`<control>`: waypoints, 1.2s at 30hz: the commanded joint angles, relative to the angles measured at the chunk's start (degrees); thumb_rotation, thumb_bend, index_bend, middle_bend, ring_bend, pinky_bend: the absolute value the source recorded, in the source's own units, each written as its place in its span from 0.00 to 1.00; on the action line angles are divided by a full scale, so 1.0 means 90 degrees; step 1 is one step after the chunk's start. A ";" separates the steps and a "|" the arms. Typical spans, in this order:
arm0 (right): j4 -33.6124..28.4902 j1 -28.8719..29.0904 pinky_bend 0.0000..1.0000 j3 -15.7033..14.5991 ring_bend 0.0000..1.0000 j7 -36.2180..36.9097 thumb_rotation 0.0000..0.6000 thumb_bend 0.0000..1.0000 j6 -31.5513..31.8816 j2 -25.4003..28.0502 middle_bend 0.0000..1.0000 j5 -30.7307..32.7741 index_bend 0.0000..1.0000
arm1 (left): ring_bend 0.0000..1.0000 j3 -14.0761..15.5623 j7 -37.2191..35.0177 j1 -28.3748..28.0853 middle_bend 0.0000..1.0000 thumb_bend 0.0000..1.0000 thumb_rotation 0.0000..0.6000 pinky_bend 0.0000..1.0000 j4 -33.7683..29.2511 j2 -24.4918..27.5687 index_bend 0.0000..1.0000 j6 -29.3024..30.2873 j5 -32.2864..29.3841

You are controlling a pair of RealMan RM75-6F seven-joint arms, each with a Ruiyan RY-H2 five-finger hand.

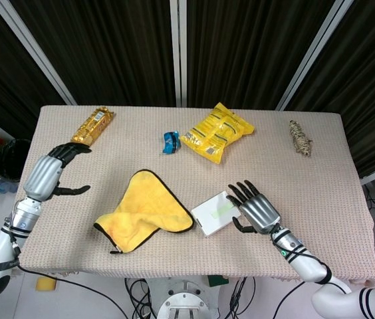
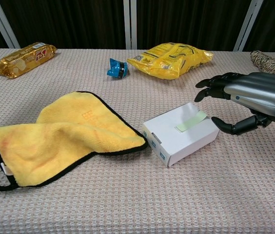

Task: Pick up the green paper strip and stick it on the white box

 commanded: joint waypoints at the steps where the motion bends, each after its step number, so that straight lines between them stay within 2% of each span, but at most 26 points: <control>1: -0.0009 0.0000 0.00 0.0001 0.00 0.0018 0.40 0.59 0.0037 -0.0006 0.00 -0.0049 0.18 | 0.18 -0.0005 -0.0004 0.0000 0.23 0.04 1.00 0.21 -0.0002 0.0006 0.25 -0.0005 -0.0009; 12: -0.0020 -0.0045 0.00 -0.0090 0.00 0.0033 0.40 0.61 0.0052 -0.0002 0.00 -0.0098 0.26 | 0.18 0.0000 -0.0029 -0.0028 0.23 0.04 1.00 0.21 0.0046 -0.0037 0.25 -0.0067 -0.0016; 36: 0.0132 -0.0025 0.00 -0.0082 0.00 -0.0092 0.40 0.62 -0.0049 -0.0152 0.00 0.0103 0.29 | 0.18 -0.0001 -0.0030 -0.0039 0.23 0.04 1.00 0.21 0.0069 -0.0046 0.25 -0.0079 -0.0013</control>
